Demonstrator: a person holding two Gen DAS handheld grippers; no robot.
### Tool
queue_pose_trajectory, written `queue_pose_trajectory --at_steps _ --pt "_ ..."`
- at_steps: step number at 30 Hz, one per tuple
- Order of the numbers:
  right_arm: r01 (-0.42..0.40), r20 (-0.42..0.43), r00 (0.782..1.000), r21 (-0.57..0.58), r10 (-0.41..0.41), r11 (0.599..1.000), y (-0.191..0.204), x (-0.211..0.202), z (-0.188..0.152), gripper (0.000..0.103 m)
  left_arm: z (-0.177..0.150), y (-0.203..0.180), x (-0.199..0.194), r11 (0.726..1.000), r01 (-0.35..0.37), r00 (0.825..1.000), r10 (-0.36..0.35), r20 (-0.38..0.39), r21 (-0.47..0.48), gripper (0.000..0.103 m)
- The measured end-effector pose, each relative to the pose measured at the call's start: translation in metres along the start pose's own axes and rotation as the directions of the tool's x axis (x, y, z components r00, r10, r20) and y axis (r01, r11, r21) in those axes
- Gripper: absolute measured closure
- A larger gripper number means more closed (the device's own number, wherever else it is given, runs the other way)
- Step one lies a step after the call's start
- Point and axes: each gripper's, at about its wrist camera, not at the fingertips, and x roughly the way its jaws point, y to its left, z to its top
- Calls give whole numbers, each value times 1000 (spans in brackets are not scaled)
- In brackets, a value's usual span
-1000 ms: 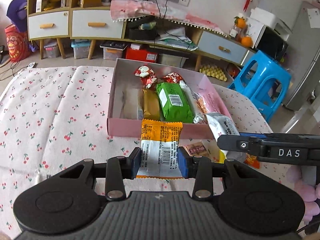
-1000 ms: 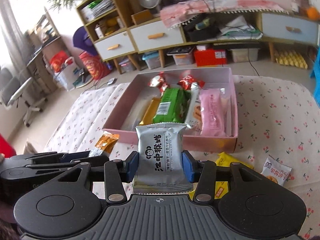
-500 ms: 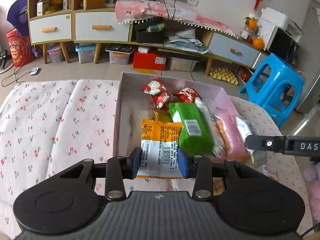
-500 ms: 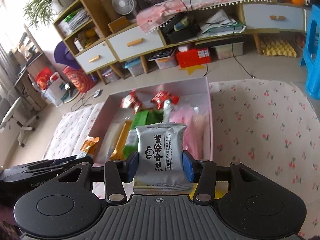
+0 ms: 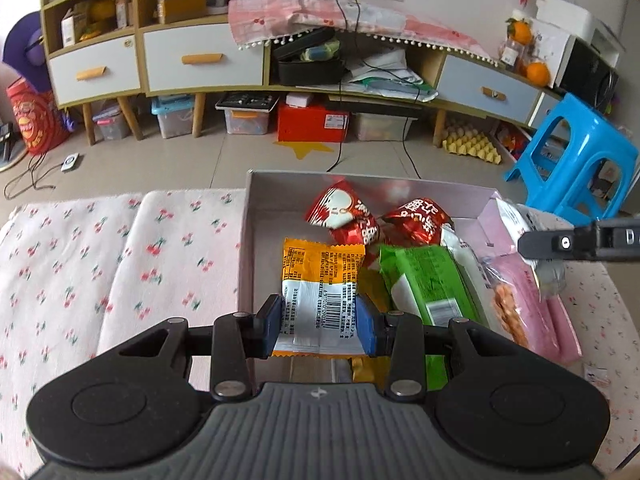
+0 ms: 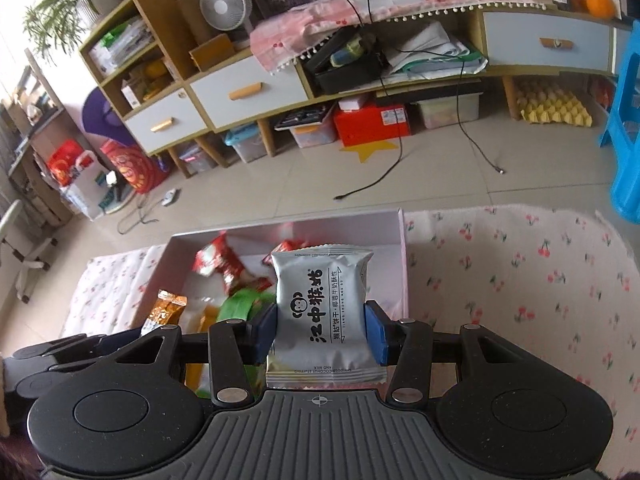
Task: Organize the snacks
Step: 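Carry the orange-white packet and white biscuit packet with both grippers over the box, then open both grippers to drop the two packets into the pink box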
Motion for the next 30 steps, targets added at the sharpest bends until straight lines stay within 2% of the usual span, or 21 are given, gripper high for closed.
queue_pose_trajectory --at_steps 4,10,19,22,25,27,30 --pt "12 -24 1000 9 -12 1000 -5 11 12 57 7 0 9 999 -29 1000 29 -6 21 67" --pt "10 -62 998 36 -8 999 -11 26 19 57 13 4 19 999 -32 999 32 -16 11 67" --pt "-1 -44 999 61 3 998 -16 33 26 55 18 9 25 1000 -31 999 31 7 -2 66" --pt "-17 -24 1000 71 19 997 -17 30 29 49 19 8 24 1000 -29 999 29 31 0 65" --pt "-14 -11 1000 39 14 999 -13 27 31 49 19 9 22 1000 -24 998 25 63 -6 58" --pt "-3 -13 1000 22 3 1000 -11 26 30 49 20 9 22 1000 -26 998 27 59 -9 58" --pt "-6 -12 1000 16 6 1000 -8 19 28 49 20 9 19 1000 -21 998 22 56 -23 47"
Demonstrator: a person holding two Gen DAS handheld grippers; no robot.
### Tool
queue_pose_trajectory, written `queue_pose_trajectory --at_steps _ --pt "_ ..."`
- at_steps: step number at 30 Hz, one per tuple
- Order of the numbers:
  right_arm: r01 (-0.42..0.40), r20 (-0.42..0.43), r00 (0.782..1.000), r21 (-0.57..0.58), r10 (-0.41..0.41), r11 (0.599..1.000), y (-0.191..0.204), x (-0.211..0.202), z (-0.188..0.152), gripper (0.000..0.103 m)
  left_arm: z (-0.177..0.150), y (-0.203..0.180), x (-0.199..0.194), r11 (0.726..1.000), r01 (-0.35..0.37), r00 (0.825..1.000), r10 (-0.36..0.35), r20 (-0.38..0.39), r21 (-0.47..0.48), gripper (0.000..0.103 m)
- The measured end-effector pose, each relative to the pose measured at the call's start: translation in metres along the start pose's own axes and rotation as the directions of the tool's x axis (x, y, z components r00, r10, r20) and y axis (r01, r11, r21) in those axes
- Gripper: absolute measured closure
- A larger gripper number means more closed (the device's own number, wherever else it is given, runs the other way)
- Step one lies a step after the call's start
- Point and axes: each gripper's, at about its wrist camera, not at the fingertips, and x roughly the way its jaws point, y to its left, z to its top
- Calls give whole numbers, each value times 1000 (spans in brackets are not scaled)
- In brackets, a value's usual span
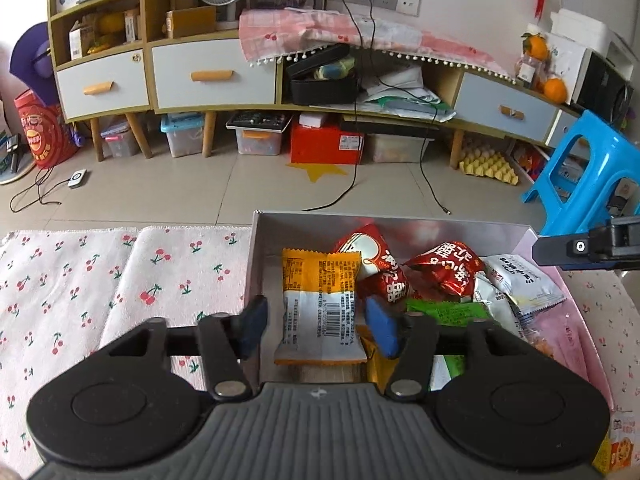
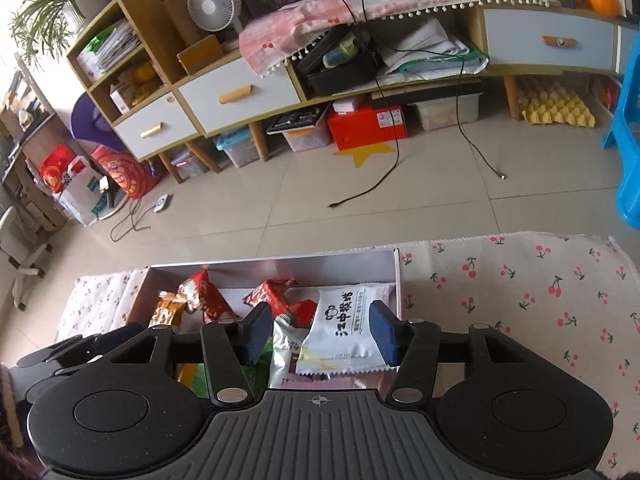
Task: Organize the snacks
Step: 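Open both grippers to drop the two packets into the pink box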
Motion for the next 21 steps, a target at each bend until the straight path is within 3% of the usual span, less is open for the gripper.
queue_pose_trajectory --at_steps 2,10,21 --pt "-4 1 1000 -11 4 1000 1 -5 -2 49 -2 -1 -3 1000 9 1000 -9 -5 -4 41" --pt "-6 5 1000 -25 6 1000 8 -32 -18 33 -13 -9 -20 1000 19 1000 -19 -8 -4 20" --pt "-1 0 1000 -56 1 998 22 -65 -49 28 -34 -15 -49 1000 15 1000 -15 -23 -7 10"
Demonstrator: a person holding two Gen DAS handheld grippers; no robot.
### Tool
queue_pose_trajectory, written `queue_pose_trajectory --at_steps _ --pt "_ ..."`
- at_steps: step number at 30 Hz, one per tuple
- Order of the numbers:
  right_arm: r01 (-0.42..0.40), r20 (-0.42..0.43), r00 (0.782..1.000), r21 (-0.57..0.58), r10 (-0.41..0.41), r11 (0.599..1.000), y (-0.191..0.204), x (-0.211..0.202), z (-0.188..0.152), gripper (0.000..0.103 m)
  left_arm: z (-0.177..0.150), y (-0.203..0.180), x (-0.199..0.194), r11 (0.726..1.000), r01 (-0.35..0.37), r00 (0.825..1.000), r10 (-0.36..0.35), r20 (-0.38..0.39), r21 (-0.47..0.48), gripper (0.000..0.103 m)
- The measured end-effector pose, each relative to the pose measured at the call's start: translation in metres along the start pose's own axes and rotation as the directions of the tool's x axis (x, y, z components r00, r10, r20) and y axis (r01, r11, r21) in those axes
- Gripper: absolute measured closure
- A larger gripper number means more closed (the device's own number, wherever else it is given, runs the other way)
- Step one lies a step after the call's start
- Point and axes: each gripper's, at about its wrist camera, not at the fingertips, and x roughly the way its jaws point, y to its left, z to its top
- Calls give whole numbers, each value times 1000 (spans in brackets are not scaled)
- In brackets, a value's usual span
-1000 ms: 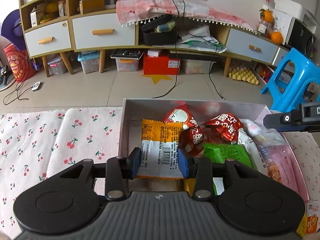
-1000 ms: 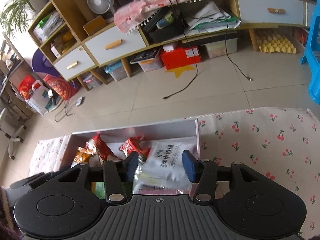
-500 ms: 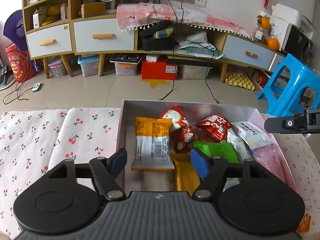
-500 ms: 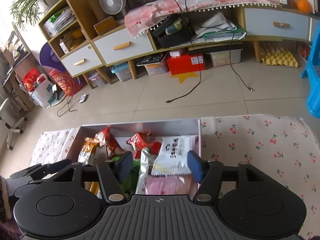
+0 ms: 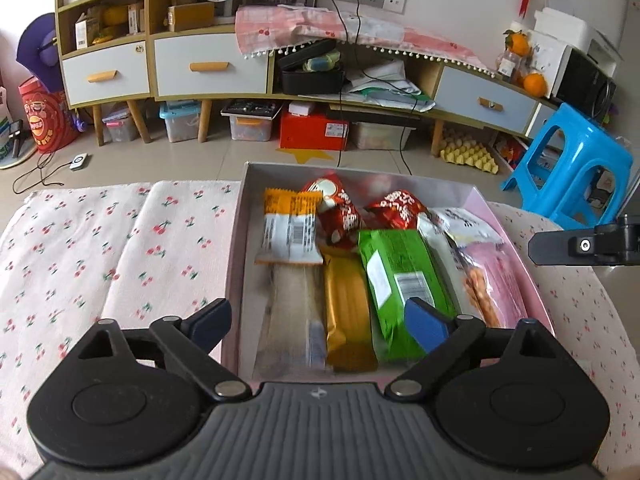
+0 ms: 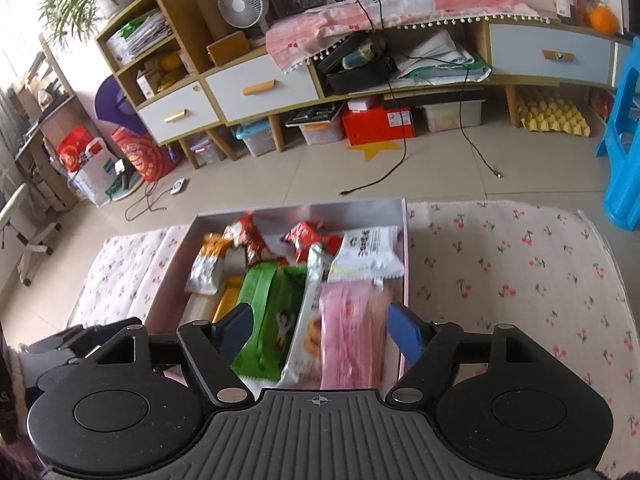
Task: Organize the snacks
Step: 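Open both grippers to drop the two packets into the pink box, then move both grippers back toward the yellow packet and small biscuit bar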
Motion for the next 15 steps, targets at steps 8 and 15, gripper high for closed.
queue_pose_trajectory --at_steps 8,15 --pt "16 -16 1000 -20 -16 1000 11 -18 -24 22 -17 -8 -20 1000 -10 1000 10 2 10 4" --pt "27 -24 999 -34 -28 999 18 -32 -39 22 -29 -14 -33 999 -30 999 30 -14 24 2"
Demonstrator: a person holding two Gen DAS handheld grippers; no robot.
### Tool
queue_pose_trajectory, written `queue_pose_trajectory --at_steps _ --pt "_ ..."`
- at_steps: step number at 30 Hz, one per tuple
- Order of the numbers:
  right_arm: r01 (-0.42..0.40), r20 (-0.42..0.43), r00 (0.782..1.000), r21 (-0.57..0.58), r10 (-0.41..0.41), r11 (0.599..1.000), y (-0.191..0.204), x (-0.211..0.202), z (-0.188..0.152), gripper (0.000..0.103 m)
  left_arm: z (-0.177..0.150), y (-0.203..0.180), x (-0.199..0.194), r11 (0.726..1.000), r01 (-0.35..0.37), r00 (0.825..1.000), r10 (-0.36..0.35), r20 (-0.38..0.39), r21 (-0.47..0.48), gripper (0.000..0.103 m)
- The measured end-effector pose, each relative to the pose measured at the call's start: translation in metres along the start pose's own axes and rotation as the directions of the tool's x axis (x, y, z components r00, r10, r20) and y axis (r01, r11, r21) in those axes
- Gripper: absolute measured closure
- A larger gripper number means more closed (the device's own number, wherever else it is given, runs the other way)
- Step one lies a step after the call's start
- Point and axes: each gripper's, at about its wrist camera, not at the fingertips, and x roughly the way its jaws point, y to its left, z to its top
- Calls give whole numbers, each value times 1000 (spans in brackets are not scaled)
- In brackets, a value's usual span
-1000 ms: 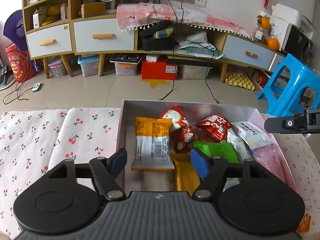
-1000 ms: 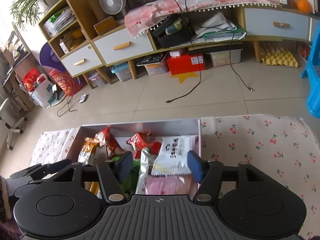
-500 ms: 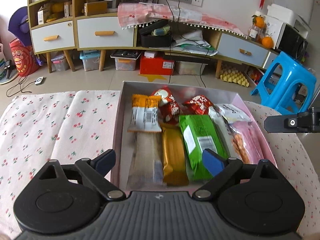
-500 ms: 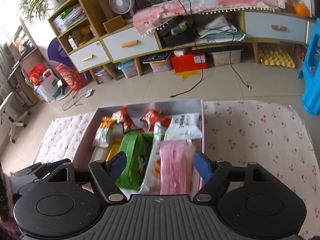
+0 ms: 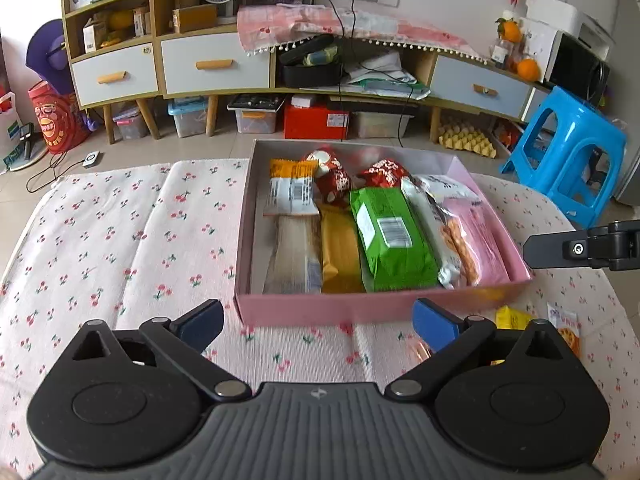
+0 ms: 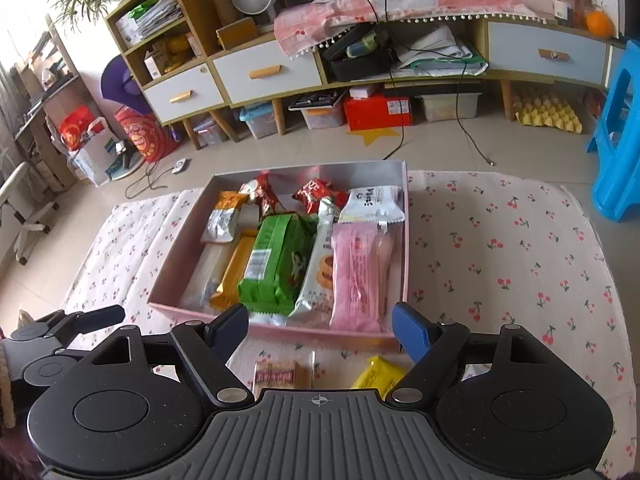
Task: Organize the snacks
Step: 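Move both grippers back toward the yellow packet and small biscuit bar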
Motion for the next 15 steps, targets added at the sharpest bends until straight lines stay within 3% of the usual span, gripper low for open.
queue_pose_trajectory --at_steps 12,15 --pt "6 3 1000 -29 -6 1000 9 -15 -28 22 -22 -3 -18 1000 7 1000 -7 0 -9 1" --pt "9 16 1000 -37 -9 999 7 -17 -35 10 -30 -1 -18 1000 11 1000 -11 4 -17 1"
